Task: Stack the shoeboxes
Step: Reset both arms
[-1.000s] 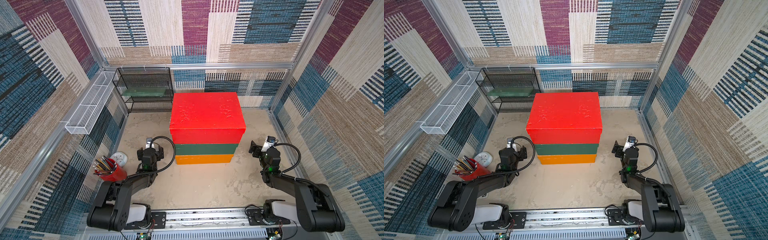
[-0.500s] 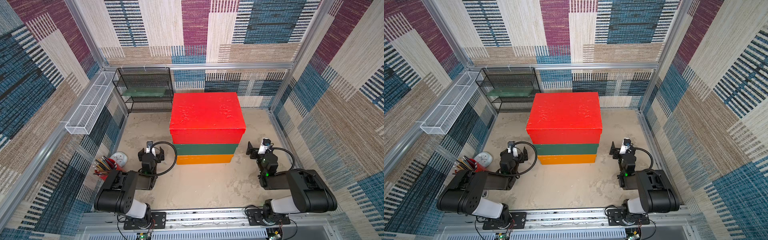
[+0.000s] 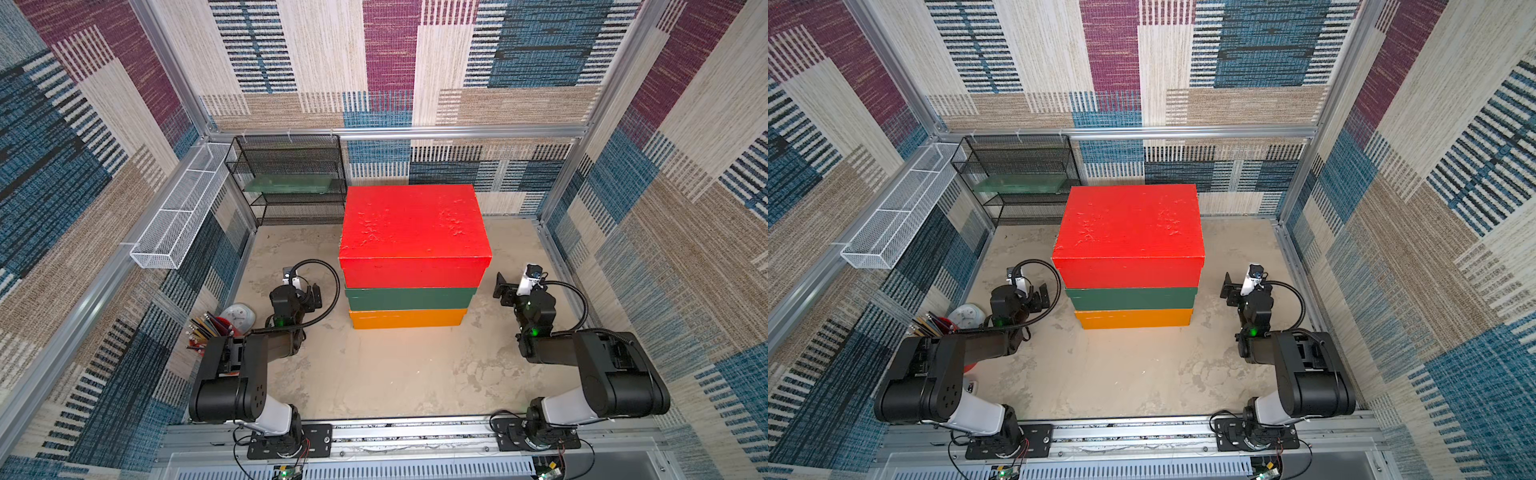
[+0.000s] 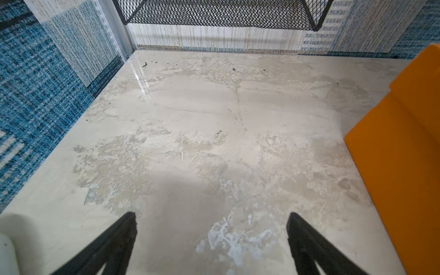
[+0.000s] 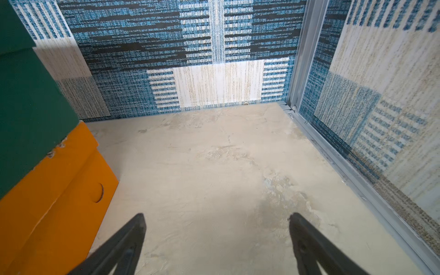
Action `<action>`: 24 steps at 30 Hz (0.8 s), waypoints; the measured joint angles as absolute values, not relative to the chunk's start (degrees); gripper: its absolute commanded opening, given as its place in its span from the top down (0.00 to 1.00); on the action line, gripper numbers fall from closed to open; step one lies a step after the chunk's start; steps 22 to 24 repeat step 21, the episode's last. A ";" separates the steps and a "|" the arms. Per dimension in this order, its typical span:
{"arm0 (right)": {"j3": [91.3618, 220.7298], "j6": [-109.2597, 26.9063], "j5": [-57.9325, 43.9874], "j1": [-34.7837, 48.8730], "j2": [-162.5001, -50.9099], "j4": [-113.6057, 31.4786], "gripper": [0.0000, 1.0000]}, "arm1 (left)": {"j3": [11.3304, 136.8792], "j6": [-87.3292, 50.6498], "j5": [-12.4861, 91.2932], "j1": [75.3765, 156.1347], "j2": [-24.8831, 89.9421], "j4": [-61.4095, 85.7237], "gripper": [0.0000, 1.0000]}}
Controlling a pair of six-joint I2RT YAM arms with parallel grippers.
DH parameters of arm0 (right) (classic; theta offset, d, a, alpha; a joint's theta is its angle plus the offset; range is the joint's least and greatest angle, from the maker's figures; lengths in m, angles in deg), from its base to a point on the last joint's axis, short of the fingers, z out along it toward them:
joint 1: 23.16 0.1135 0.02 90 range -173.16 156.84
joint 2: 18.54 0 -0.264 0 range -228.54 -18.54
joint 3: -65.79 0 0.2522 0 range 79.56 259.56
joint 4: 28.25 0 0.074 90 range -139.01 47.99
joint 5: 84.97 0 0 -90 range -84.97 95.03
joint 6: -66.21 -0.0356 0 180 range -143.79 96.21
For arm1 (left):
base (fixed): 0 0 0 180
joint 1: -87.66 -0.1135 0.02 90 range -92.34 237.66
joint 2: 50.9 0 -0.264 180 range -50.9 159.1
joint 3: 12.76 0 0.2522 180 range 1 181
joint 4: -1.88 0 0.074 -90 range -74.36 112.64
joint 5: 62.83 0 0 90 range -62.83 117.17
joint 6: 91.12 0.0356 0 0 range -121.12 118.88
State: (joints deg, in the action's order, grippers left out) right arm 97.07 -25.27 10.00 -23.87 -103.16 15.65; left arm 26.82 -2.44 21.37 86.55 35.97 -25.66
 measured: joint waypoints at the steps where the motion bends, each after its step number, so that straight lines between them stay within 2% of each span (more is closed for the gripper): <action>1: 97.07 -25.27 10.00 -23.85 -103.16 15.57 0.05 | 26.82 -2.44 21.50 86.55 35.97 -25.51 0.01; 24: 97.07 -25.27 10.00 -23.82 -103.16 15.57 0.05 | 27.48 -2.46 21.92 86.49 36.43 -24.37 0.01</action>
